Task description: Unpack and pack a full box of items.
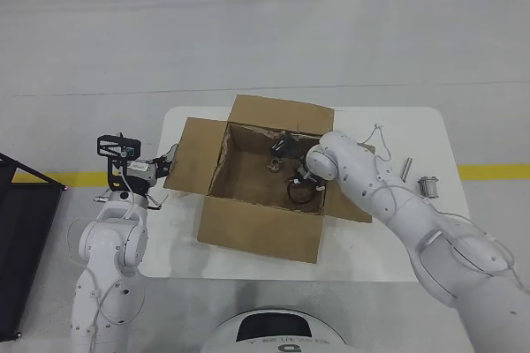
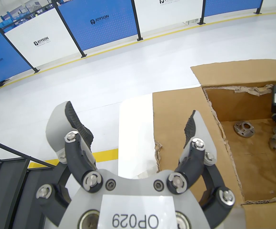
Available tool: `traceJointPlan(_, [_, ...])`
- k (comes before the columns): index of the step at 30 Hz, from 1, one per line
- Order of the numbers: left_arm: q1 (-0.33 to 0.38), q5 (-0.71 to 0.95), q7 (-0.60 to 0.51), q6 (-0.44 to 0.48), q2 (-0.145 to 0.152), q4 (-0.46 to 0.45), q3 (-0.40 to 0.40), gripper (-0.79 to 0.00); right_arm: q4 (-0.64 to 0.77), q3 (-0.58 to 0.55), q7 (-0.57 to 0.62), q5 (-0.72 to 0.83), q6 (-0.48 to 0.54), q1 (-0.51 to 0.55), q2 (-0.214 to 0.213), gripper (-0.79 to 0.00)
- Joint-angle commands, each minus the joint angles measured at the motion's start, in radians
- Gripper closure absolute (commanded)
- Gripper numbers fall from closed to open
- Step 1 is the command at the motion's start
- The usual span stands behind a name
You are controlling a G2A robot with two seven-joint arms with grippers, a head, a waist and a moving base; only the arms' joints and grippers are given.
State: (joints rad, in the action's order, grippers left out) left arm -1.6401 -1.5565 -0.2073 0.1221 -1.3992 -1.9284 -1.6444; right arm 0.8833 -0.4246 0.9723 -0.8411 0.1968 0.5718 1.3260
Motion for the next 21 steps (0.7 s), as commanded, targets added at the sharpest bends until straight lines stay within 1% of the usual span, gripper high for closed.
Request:
traceJointPlan(1, [0.000, 0.000, 0.000, 0.000, 0.000, 0.000, 0.000, -0.785, -0.017, 0.003, 0.001, -0.004, 0.005, -0.002, 0.008, -0.129])
traceJointPlan(2, [0.000, 0.000, 0.000, 0.000, 0.000, 0.000, 0.000, -0.785, -0.023, 0.004, 0.001, -0.006, 0.007, -0.003, 0.012, 0.000])
traceJointPlan(6, [0.000, 0.000, 0.000, 0.000, 0.000, 0.000, 0.000, -0.785, -0.034, 0.001, -0.011, -0.014, 0.014, -0.006, 0.024, 0.000])
traceJointPlan(10, [0.000, 0.000, 0.000, 0.000, 0.000, 0.000, 0.000, -0.785, 0.011, -0.028, -0.050, -0.020, 0.039, -0.003, 0.015, 0.000])
traceJointPlan(15, [0.000, 0.000, 0.000, 0.000, 0.000, 0.000, 0.000, -0.785, 0.152, -0.100, -0.073, -0.056, 0.053, 0.039, -0.033, 0.000])
traceJointPlan(18, [0.000, 0.000, 0.000, 0.000, 0.000, 0.000, 0.000, -0.785, 0.268, -0.160, -0.067, -0.092, 0.049, 0.094, -0.075, 0.000])
traceJointPlan(21, [0.000, 0.000, 0.000, 0.000, 0.000, 0.000, 0.000, -0.785, 0.379, -0.220, -0.036, -0.129, 0.046, 0.160, -0.114, 0.000])
